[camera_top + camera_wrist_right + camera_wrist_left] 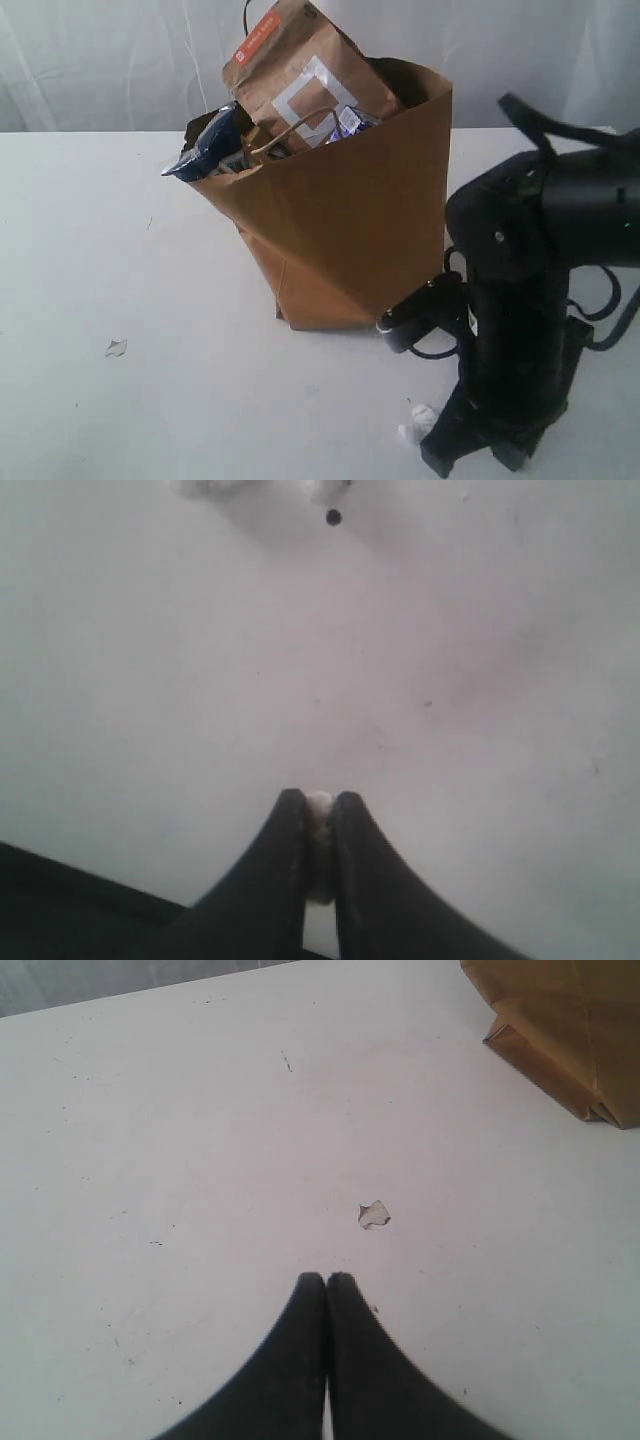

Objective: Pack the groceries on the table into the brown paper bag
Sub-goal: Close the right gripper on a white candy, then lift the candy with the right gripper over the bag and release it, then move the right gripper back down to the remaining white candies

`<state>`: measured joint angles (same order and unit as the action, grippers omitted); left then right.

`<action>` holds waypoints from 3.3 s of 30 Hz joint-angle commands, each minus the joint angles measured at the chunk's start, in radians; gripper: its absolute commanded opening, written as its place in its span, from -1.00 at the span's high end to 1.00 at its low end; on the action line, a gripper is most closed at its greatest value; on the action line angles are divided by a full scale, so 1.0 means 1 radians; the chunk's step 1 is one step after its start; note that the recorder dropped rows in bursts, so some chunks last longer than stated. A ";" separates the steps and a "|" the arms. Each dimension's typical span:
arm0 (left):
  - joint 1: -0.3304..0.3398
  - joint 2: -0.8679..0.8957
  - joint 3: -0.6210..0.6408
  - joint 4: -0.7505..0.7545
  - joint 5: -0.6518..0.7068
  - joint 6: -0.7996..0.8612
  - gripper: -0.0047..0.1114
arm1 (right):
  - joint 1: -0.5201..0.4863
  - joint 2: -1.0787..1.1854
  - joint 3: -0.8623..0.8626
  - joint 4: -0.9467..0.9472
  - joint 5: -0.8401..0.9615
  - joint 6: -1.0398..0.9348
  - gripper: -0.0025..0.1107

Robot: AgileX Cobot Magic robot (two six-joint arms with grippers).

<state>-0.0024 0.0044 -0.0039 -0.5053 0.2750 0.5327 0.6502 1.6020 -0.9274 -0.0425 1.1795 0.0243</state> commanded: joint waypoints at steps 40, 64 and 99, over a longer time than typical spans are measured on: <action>0.001 -0.004 0.004 -0.009 -0.004 -0.003 0.92 | 0.096 0.109 -0.797 0.004 -0.457 -0.059 0.96; 0.001 -0.004 0.004 -0.009 -0.004 -0.003 0.92 | 0.016 0.127 -0.797 -0.101 -0.244 0.088 0.59; 0.001 -0.004 0.004 -0.009 -0.005 -0.003 0.92 | 0.016 -0.205 -0.333 -0.011 0.042 0.117 0.96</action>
<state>-0.0024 0.0044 -0.0039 -0.5053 0.2745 0.5327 0.6696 1.4032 -1.3058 -0.1942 1.2188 0.1018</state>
